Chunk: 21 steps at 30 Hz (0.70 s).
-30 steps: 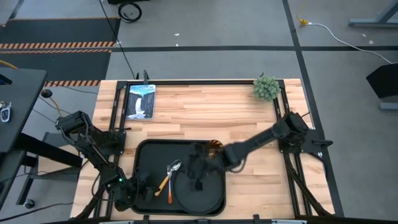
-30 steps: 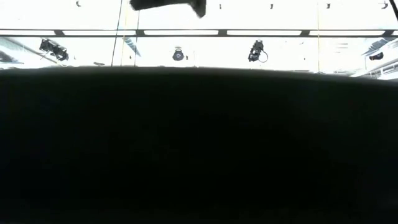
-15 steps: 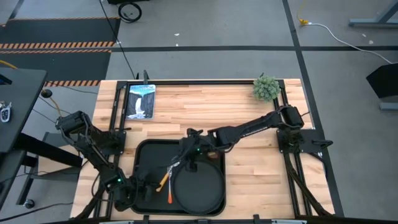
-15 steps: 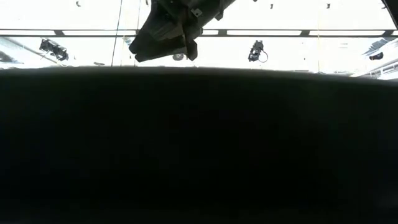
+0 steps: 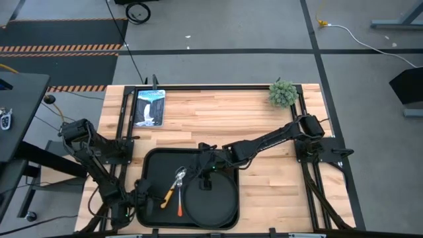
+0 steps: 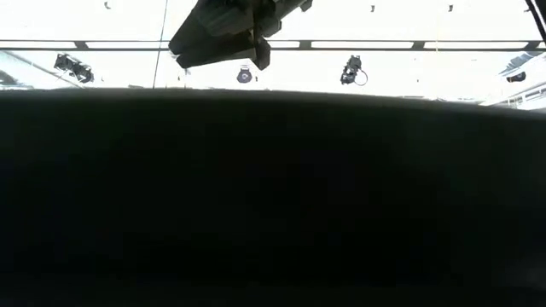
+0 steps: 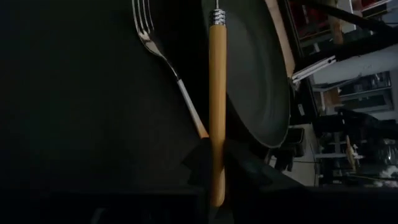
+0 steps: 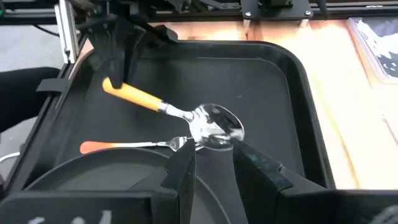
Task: Pick and place plate/cup/fork/spoon on tray
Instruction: Put the yellow spoon on the left side of the black tray
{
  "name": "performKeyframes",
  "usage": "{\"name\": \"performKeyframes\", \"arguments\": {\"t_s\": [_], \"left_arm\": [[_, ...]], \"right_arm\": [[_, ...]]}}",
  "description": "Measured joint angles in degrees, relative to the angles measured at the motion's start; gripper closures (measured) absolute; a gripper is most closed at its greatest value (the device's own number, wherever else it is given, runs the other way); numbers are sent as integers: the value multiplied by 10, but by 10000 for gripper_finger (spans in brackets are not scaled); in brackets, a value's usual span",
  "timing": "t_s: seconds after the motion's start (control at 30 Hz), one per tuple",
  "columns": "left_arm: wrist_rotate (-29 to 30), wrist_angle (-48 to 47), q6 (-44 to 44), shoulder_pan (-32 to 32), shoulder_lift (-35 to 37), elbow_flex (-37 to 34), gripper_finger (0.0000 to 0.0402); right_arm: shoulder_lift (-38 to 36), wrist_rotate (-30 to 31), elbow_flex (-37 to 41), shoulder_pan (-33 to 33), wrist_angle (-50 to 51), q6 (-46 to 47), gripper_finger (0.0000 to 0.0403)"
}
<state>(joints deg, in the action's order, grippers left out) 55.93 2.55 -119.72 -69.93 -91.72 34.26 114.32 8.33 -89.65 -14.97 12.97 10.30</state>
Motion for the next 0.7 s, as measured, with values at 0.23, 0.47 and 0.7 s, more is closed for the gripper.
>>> {"name": "performKeyframes", "arguments": {"t_s": [0.23, 0.47, 0.7], "left_arm": [[-18, -124, -39, -12, 0, 71, 372], [-68, -336, -145, -37, -1, 155, 372], [-149, -344, -154, -32, -14, 162, 372]], "right_arm": [[0, 11, 0, -14, 10, -11, 289], [0, 12, 0, -18, 8, -13, 289], [0, 12, 0, -26, 8, -13, 289]]}}
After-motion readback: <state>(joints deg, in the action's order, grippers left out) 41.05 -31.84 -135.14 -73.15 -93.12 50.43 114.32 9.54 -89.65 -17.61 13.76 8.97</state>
